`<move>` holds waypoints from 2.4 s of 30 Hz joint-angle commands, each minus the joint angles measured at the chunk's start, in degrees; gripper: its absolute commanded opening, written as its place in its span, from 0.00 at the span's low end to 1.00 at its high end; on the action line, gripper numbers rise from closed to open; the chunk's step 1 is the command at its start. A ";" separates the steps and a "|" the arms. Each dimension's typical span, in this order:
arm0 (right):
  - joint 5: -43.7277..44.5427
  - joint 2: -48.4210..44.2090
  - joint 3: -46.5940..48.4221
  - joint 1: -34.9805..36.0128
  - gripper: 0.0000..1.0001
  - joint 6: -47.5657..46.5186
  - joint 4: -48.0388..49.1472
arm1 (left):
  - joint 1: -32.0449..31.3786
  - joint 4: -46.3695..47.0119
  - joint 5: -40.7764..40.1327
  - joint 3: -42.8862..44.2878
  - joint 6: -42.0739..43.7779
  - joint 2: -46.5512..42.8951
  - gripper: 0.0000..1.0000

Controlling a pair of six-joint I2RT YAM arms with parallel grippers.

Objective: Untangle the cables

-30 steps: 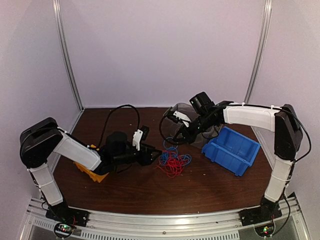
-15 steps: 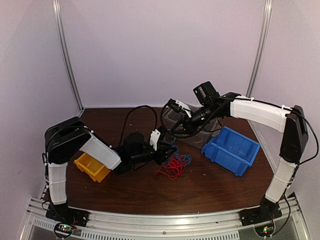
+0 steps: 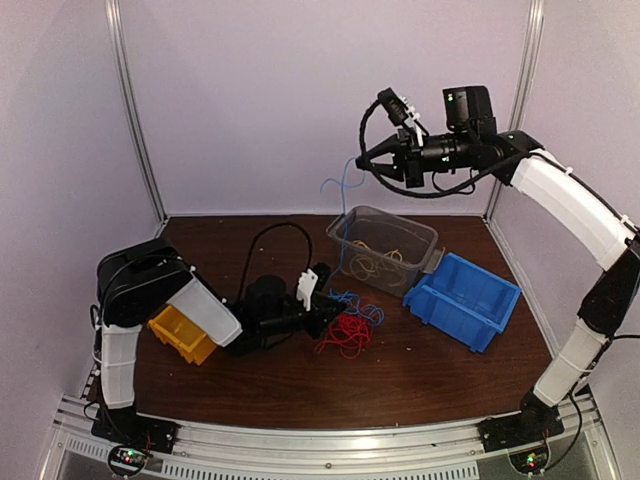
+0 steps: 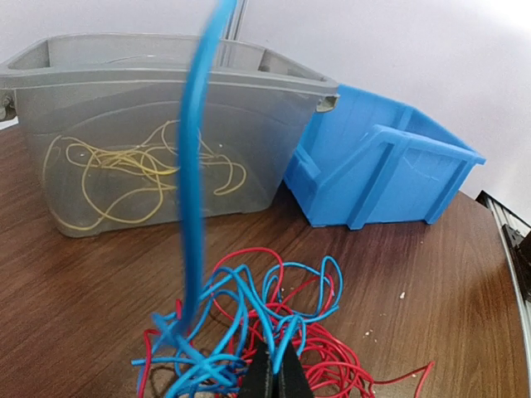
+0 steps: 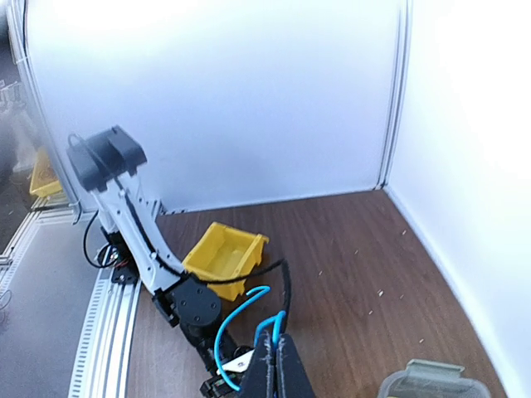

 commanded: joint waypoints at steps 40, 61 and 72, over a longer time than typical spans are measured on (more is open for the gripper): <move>-12.86 1.79 25.71 -20.03 0.00 34.70 31.20 | -0.16 5.33 1.47 -3.32 -2.11 3.72 0.01; -8.92 -3.17 3.07 -9.14 0.00 24.74 25.47 | -0.42 -2.72 -7.03 -12.24 3.23 -21.84 0.36; -0.31 -9.51 -0.42 -10.27 0.00 5.51 4.94 | -0.60 -11.08 -11.45 -13.34 6.33 -29.43 0.39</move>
